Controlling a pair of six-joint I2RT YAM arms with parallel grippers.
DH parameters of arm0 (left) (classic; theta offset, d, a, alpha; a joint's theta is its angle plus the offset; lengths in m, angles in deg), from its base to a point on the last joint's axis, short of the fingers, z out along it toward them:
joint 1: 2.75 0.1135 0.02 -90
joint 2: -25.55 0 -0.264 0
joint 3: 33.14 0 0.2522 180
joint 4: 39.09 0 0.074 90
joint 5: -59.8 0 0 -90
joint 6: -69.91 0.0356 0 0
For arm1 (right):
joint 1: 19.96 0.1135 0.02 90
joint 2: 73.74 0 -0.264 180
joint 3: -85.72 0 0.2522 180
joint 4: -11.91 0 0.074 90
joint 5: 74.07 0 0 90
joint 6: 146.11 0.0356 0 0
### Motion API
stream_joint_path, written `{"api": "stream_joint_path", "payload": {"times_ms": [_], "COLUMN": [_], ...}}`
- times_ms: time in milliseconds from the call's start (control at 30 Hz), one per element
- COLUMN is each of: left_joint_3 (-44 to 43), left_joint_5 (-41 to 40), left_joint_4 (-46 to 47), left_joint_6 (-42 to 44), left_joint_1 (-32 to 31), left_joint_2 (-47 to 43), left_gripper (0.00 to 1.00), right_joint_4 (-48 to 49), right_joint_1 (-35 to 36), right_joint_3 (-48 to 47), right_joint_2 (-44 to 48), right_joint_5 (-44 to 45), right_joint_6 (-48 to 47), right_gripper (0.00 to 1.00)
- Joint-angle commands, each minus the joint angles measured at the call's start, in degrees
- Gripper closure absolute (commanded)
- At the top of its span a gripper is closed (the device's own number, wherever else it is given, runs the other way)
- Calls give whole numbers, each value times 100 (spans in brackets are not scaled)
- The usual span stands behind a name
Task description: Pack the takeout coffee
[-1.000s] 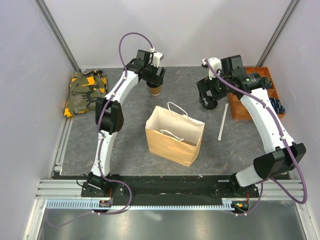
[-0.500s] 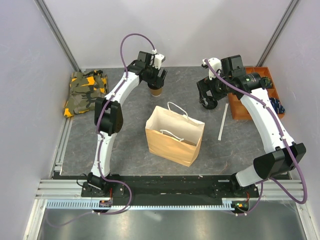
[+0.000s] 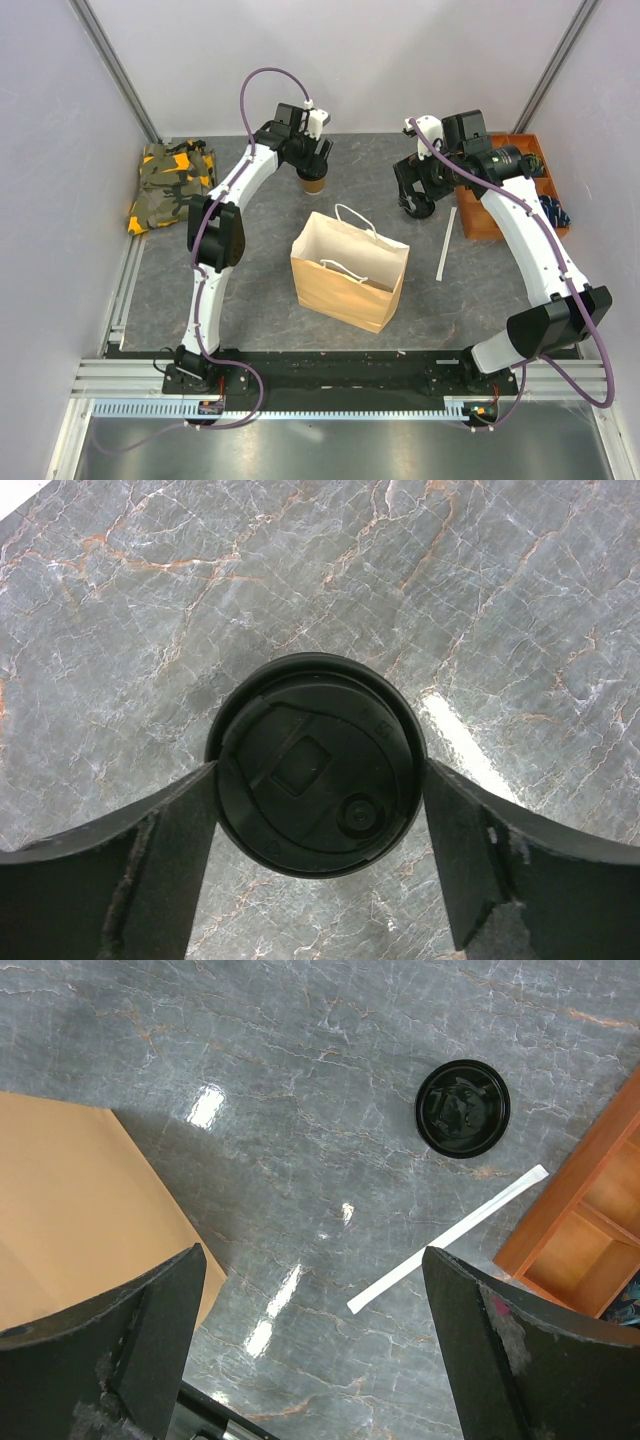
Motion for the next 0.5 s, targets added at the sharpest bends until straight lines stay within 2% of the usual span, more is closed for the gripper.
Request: {"api": "stream_joint_path", "payload": {"times_ms": [0, 267, 467], "left_joint_3": [11, 116, 450], "left_joint_5": [-54, -72, -19], "left_joint_4": [123, 132, 141], "left_joint_6": [185, 246, 264], "left_joint_1": [-34, -25, 36], "left_joint_2": [-356, -470, -918], "left_gripper": [18, 23, 25], "right_joint_4": [-26, -26, -17], "right_joint_1": [-34, -17, -17], "right_joint_3": [-217, -244, -296], "right_joint_2": [-16, -34, -51], "right_joint_5": [39, 30, -40], "right_joint_6": [-23, -31, -23], "right_gripper": [2, 2, 2]}}
